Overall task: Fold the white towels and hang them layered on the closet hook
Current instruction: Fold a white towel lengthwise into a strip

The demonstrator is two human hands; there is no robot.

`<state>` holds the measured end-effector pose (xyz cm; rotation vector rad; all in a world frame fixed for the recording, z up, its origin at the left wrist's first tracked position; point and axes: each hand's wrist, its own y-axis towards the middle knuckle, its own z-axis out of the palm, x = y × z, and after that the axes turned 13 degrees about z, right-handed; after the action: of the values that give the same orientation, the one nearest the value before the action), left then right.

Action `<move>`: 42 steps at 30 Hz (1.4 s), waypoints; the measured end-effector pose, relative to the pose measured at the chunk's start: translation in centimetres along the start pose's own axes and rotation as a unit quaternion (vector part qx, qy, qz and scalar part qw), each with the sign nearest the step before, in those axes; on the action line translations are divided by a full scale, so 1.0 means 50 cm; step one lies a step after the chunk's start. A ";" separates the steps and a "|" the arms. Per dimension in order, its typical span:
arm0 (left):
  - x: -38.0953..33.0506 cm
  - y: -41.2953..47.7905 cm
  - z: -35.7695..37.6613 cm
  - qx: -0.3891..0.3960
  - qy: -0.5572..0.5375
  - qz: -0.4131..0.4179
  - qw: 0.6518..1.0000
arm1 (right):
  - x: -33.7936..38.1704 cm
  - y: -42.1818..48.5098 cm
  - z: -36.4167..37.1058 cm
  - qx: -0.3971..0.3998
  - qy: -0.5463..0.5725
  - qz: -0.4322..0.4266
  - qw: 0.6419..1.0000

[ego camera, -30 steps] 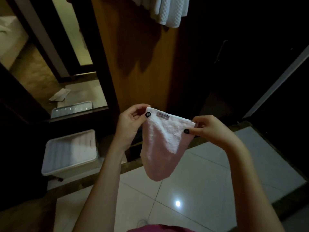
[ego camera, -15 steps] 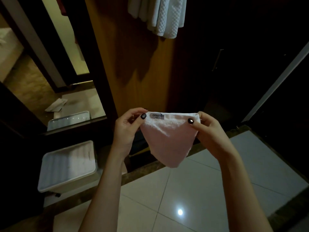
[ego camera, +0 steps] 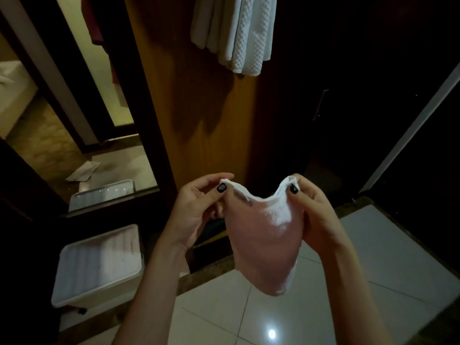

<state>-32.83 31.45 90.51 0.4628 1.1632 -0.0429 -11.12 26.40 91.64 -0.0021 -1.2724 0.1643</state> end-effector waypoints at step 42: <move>-0.023 0.004 0.033 0.003 0.265 0.110 0.958 | -0.029 0.044 0.114 -0.199 -0.187 -0.121 0.954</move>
<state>-31.82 30.80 92.11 0.6286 1.6276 0.2884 -17.20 27.91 91.74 -0.1681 -1.6543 -0.3213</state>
